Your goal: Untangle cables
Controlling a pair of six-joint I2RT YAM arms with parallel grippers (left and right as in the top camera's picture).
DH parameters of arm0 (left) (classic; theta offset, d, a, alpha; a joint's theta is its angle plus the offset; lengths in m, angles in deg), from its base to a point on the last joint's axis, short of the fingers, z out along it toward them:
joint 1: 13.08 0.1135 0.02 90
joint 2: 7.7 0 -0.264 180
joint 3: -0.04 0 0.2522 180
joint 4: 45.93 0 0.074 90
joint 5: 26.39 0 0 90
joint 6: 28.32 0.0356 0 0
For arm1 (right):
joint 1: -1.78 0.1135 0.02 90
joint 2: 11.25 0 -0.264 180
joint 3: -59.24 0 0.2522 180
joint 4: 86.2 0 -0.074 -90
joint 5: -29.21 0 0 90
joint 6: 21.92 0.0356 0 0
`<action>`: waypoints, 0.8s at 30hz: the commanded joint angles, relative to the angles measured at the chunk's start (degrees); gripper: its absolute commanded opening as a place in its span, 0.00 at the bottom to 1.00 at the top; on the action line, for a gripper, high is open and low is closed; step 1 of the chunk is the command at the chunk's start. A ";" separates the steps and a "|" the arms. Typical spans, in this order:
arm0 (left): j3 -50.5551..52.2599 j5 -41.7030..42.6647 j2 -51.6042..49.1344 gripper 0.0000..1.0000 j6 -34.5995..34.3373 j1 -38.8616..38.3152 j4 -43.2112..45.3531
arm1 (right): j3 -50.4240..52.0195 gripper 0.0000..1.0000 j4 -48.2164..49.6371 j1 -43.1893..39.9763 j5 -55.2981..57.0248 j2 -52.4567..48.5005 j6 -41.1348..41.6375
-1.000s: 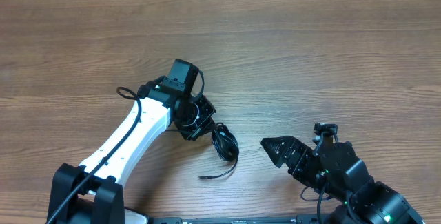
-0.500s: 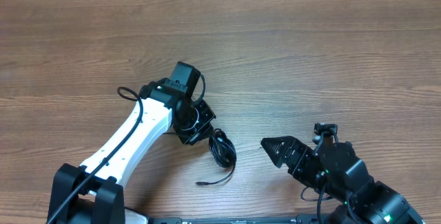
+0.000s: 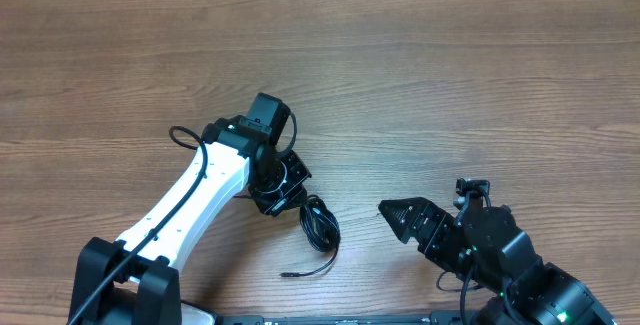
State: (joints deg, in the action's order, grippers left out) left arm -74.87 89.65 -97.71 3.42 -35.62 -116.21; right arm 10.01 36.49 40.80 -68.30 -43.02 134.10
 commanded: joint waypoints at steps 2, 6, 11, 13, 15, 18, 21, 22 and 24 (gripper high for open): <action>-0.74 -2.51 -0.09 0.04 0.87 -0.63 -0.26 | -0.17 1.00 0.13 -0.13 -0.09 0.20 0.00; -0.74 -2.47 -0.09 0.04 0.87 -0.85 -0.42 | -0.17 1.00 0.13 -0.13 -0.09 0.20 0.00; -0.74 -1.70 -0.09 0.04 0.90 -0.83 -0.20 | -0.17 1.00 1.84 -0.13 -0.13 0.20 0.00; -0.79 0.33 -0.07 0.04 2.51 -0.70 0.76 | -0.17 1.00 2.47 -0.13 -0.79 0.20 -0.48; -1.46 2.58 -0.07 0.04 4.94 -0.17 2.10 | -0.20 1.00 2.86 -0.13 -1.40 0.20 -4.81; -4.11 5.18 -0.02 0.04 6.71 1.25 2.32 | -0.46 1.00 2.86 -0.13 -4.00 0.22 -12.13; -7.41 7.58 0.33 0.04 9.53 2.34 2.29 | -2.84 1.00 2.38 -0.13 -9.18 0.22 -19.50; -8.13 8.04 0.50 0.04 10.38 2.38 2.32 | -3.74 1.00 1.79 -0.13 -9.42 0.20 -21.03; -10.03 8.09 0.90 0.04 12.59 2.38 2.29 | -7.04 0.99 -1.25 -0.13 -7.96 0.20 -24.09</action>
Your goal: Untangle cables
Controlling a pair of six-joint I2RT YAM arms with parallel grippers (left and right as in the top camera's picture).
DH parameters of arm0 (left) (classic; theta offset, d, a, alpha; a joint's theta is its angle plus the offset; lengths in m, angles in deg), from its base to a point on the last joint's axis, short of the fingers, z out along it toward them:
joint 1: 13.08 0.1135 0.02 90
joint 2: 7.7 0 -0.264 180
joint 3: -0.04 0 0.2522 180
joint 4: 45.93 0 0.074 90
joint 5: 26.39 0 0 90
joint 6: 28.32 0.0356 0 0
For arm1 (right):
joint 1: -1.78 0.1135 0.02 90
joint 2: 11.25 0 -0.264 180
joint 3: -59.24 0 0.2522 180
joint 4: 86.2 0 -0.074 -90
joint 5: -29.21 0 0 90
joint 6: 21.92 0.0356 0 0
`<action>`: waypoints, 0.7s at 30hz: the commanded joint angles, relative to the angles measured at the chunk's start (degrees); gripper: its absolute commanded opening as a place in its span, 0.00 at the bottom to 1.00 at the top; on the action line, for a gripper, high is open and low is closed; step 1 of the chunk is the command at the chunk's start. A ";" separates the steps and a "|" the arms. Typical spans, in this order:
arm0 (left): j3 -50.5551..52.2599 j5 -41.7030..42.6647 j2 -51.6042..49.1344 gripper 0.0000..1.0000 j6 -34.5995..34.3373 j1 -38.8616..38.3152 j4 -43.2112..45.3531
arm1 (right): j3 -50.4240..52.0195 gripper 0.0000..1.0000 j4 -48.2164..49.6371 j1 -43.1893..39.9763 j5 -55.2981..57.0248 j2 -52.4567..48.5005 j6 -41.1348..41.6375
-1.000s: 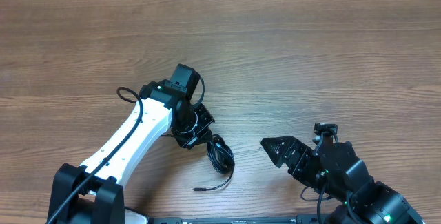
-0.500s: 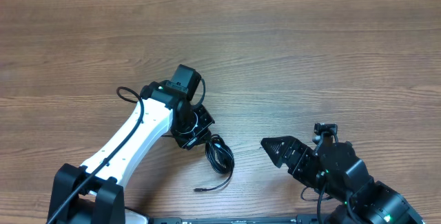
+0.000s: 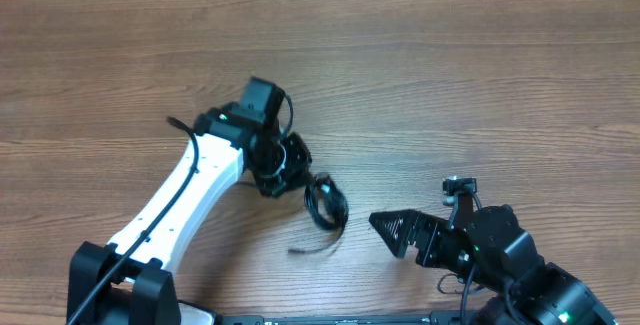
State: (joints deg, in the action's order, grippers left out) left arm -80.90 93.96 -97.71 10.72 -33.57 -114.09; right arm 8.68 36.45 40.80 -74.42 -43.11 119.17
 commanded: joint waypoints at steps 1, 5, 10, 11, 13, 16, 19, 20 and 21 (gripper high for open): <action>-4.98 3.76 1.11 0.04 6.40 0.26 0.24 | -7.72 1.00 -3.15 -0.15 0.02 0.28 -10.51; -5.95 3.56 1.31 0.04 7.10 0.26 0.33 | -11.85 1.00 -7.32 -0.15 5.92 0.31 -11.30; -5.95 2.01 1.31 0.04 7.56 0.22 -3.15 | -11.80 1.00 -8.04 -0.13 5.90 0.28 -10.47; -5.95 1.64 1.31 0.04 7.72 0.22 -3.96 | -11.80 1.00 -8.28 -0.13 5.88 0.28 -10.47; -5.95 0.35 1.31 0.04 7.72 0.20 -5.05 | -11.78 1.00 -8.66 -0.13 5.90 0.28 -10.47; -5.95 -1.42 1.31 0.04 7.67 0.17 -5.33 | -11.76 1.00 -9.46 -0.13 5.90 0.28 -10.47; -5.95 -2.32 1.31 0.04 5.42 0.17 -5.16 | -11.76 1.00 -10.10 -0.13 5.90 0.28 -10.47; -5.95 -2.38 1.31 0.04 3.91 0.17 -5.16 | -11.74 1.00 -10.14 -0.13 5.90 0.28 -10.47; -5.95 -2.36 1.31 0.04 1.77 0.17 -5.18 | -11.69 1.00 -10.14 -0.13 5.90 0.28 -10.47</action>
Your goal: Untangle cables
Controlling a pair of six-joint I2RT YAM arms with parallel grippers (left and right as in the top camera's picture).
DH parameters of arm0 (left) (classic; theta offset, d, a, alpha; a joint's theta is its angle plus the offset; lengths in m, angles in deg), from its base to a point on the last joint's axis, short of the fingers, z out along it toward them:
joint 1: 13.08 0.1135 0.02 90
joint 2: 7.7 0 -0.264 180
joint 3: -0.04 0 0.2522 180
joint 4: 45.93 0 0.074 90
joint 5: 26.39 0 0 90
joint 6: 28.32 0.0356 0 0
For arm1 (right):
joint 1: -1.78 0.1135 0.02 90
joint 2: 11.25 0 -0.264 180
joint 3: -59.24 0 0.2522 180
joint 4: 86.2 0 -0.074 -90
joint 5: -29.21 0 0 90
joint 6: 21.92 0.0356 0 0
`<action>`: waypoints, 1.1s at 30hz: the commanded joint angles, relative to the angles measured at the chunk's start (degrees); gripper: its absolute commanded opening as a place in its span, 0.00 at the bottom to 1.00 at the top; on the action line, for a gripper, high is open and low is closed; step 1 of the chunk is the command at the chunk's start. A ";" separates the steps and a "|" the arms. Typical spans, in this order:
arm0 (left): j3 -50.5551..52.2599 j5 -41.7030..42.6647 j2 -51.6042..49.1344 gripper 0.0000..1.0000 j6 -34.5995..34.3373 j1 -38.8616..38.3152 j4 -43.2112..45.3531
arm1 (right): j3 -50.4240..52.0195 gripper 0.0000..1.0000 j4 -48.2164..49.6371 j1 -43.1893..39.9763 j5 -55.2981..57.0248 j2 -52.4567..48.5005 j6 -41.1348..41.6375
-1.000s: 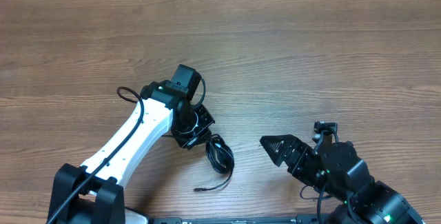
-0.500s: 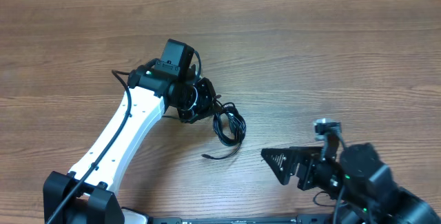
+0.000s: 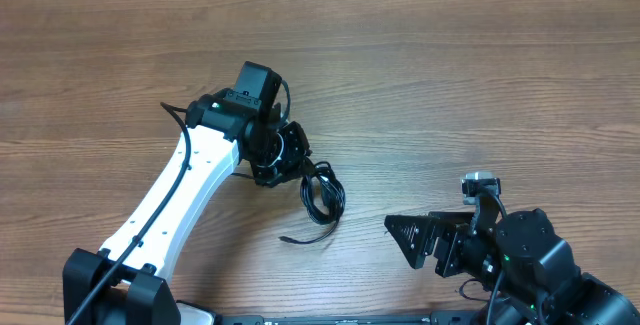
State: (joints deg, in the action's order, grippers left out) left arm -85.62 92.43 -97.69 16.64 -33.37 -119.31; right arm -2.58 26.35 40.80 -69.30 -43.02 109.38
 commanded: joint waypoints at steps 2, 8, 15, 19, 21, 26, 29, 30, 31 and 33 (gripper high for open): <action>-1.22 -0.61 1.29 0.04 -8.22 -0.07 -0.04 | -0.44 1.00 -0.04 -0.13 0.79 0.20 -0.68; -1.22 0.50 1.29 0.04 -9.84 -1.92 -1.27 | -0.39 1.00 -0.04 -0.13 0.79 0.20 -0.68; -1.22 -3.78 1.27 0.04 -9.86 -3.85 -1.22 | -0.39 1.00 -0.04 -0.13 0.79 0.20 -0.68; -1.22 -4.00 1.27 0.04 -9.86 -3.82 -0.59 | -0.39 1.00 -0.04 -0.13 0.79 0.20 -0.68; -1.22 -4.44 1.27 0.04 -9.86 -3.85 -0.07 | -0.39 1.00 -0.04 -0.15 0.79 0.20 -0.68; -1.22 -6.69 1.27 0.04 -9.86 -3.85 0.20 | -0.39 1.00 -0.04 -0.13 0.79 0.20 -0.68; -1.20 -6.80 1.27 0.04 -9.84 -3.85 0.07 | -0.39 1.00 -0.04 -0.13 0.79 0.20 -0.68; -1.22 -6.80 1.27 0.04 -9.81 -3.85 0.04 | -0.39 1.00 -0.04 -0.13 0.79 0.20 -0.68; -1.20 -6.80 1.27 0.04 -9.81 -3.85 0.02 | -0.39 1.00 -0.04 -0.13 0.79 0.20 -0.68; -1.20 -6.86 1.27 0.04 -9.79 -3.85 0.02 | -0.39 1.00 -0.04 -0.15 0.79 0.20 -0.68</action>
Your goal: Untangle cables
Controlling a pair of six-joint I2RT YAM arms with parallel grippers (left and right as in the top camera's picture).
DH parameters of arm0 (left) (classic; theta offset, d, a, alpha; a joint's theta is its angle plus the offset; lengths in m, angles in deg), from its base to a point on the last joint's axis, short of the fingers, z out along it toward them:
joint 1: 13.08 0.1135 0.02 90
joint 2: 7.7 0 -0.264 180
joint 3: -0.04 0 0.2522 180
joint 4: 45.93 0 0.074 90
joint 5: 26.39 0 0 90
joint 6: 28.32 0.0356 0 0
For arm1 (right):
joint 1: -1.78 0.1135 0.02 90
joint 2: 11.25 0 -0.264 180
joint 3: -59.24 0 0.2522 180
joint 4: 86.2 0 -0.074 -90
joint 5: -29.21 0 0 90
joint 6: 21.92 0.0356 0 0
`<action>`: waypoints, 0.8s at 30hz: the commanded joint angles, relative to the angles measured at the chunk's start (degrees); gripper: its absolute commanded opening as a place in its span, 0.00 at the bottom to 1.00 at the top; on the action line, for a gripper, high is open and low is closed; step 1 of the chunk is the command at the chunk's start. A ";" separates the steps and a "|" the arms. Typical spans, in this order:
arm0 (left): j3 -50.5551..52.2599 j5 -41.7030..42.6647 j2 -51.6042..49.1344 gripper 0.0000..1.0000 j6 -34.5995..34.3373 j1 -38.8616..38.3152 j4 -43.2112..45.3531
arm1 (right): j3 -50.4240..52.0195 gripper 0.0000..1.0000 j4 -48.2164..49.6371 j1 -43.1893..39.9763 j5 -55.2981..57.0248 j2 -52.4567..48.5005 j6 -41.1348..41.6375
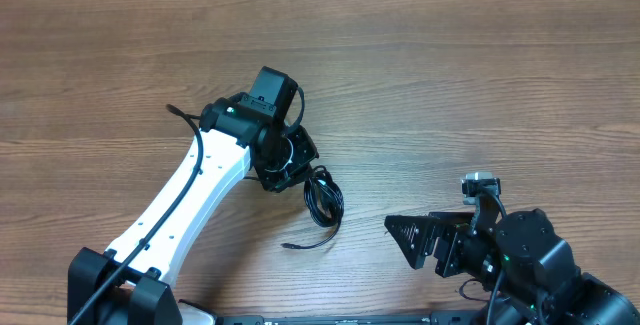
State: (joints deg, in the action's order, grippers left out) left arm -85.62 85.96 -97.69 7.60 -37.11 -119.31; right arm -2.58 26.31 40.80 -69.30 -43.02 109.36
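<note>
A black cable (322, 201) lies bunched in a tight coil on the wooden table (480, 85). One loose end (291, 248) trails toward the front. My left gripper (298, 171) sits at the coil's upper left edge and looks shut on the cable there. My right gripper (396, 233) hovers to the right of the coil, apart from it and holding nothing. Its fingers overlap in the overhead view, so their gap is hidden.
The white left arm (185, 200) slants from the front left to the table's middle. The black right arm base (530, 260) fills the front right corner. Bare wood stretches behind and to the right of the coil.
My left gripper has shifted slightly right and toward the front, and the coil has come with it. The loose end now lies a little nearer the front. The right gripper has not moved.
My left gripper was at the coil's top edge, with the right gripper pointing at it from the right. The left gripper and coil then stood farther back, and the right gripper lower and farther right. Now the coil sits slightly forward again.
</note>
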 commanded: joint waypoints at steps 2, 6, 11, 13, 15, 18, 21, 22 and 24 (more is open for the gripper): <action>-1.20 -0.61 1.27 0.04 -0.63 -0.11 0.04 | -0.39 1.00 0.00 -0.15 0.79 0.20 -0.66; -1.20 -2.34 1.27 0.04 0.39 -0.11 -0.07 | -0.39 1.00 0.00 -0.13 0.79 0.20 -0.66; -1.20 -2.45 1.27 0.05 0.57 -0.11 -0.63 | -0.39 1.00 0.00 -0.13 0.79 0.20 -0.66; -1.20 -2.45 1.27 0.07 0.57 -0.11 -1.22 | -0.39 1.00 0.00 -0.13 0.79 0.20 -0.66; -1.20 -2.45 1.27 0.07 0.70 -0.11 -2.14 | -0.39 1.00 0.00 -0.13 0.79 0.20 -0.66; -1.20 -2.45 1.27 0.05 1.42 -0.11 -3.65 | -0.39 1.00 0.00 -0.15 0.79 0.20 -0.66; -1.20 -2.45 1.27 0.04 1.40 -0.11 -5.46 | -0.39 1.00 0.00 -0.13 0.79 0.20 -0.66; -1.20 -2.45 1.27 0.04 1.38 -0.11 -5.70 | -0.39 1.00 0.00 -0.13 0.79 0.20 -0.66; -1.20 -2.45 1.27 0.04 1.38 -0.11 -6.14 | -0.39 1.00 0.00 -0.13 0.79 0.20 -0.66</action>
State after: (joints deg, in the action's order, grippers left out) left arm -85.62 83.71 -97.69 7.86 -37.11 -124.99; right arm -2.58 26.31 40.80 -69.30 -43.02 109.36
